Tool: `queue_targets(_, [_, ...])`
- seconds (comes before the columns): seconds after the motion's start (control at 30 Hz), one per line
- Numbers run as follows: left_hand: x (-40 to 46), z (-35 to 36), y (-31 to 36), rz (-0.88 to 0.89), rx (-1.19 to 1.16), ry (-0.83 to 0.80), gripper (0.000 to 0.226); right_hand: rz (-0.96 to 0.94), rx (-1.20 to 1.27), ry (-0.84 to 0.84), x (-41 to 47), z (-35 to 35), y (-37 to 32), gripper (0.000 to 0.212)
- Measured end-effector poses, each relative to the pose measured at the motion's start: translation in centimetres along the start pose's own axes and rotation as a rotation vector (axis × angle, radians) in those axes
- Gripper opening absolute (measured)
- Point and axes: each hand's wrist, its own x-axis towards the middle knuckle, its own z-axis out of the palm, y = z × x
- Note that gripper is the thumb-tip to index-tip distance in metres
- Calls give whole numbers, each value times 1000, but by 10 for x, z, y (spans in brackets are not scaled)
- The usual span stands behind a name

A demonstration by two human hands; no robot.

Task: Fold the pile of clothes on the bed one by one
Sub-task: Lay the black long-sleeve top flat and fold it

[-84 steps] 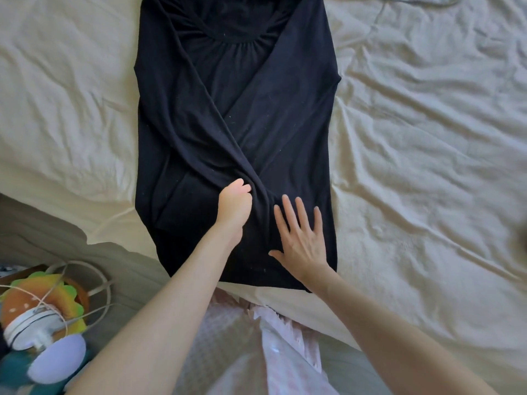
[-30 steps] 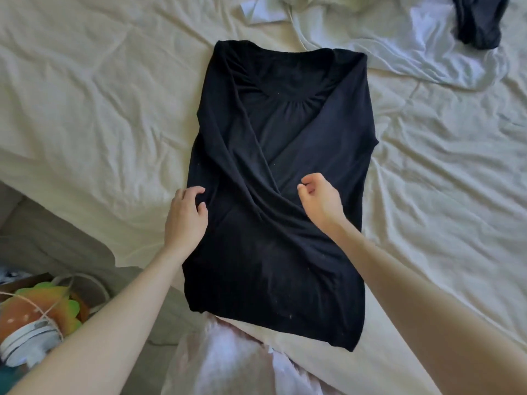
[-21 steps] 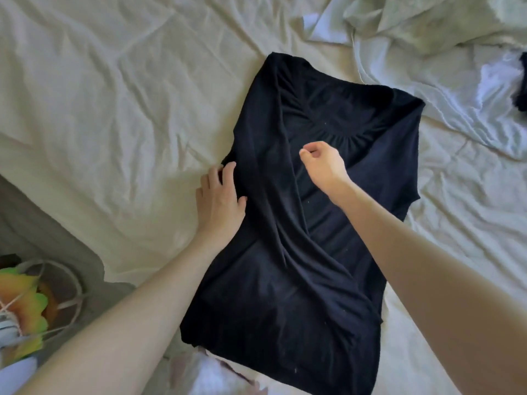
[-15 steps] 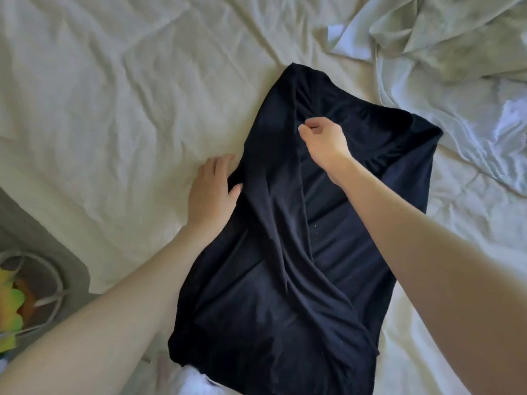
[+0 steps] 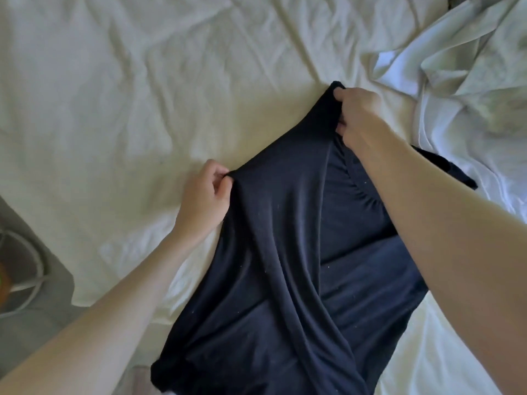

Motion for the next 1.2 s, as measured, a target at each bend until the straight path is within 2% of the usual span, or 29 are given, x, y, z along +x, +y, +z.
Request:
queue_targets(0.07, [2,-5,0,-119,-115,-6,7,-6,13,-21,0,2,-4,34])
queue_targets(0.17, [8,-4,3,-192,-157,-18,7,4,44,-60,-2,9,-10,39])
queue_targets(0.3, [12,-3,5,-210,-147,-49,9,-17,-33,-97,-17,5,2,12])
queue_targets(0.4, [5,-3,5,-198,-132,-76,12,-145,-171,-93,-39,-15,31,9])
queue_targets(0.47, [-7,-2,4,-158,-96,-43,16,-191,-264,-68,-57,-36,59,14])
queue_targets(0.53, [-27,-1,3,-116,-28,50,19,-164,-289,-65,-80,-58,91,9])
queue_targets(0.57, [-39,0,3,-120,-26,97,18,-134,-301,-75,-92,-69,108,6])
queue_targets(0.63, [-70,5,3,-175,-88,133,13,-72,-352,-99,-118,-88,140,15])
queue_targets(0.73, [-120,20,2,-315,-203,54,14,-8,-492,-127,-151,-114,185,15])
queue_targets(0.93, [-197,60,-5,-647,-275,-204,16,83,-718,-207,-183,-151,248,6])
queue_targets(1.0, [-210,73,-3,-681,-244,-276,13,110,-775,-287,-189,-155,257,6])
queue_targets(1.1, [-219,91,2,-698,-210,-308,10,9,-971,-425,-198,-160,267,24])
queue_targets(1.2, [-226,103,4,-695,-235,-245,15,-40,-904,-461,-204,-164,273,25])
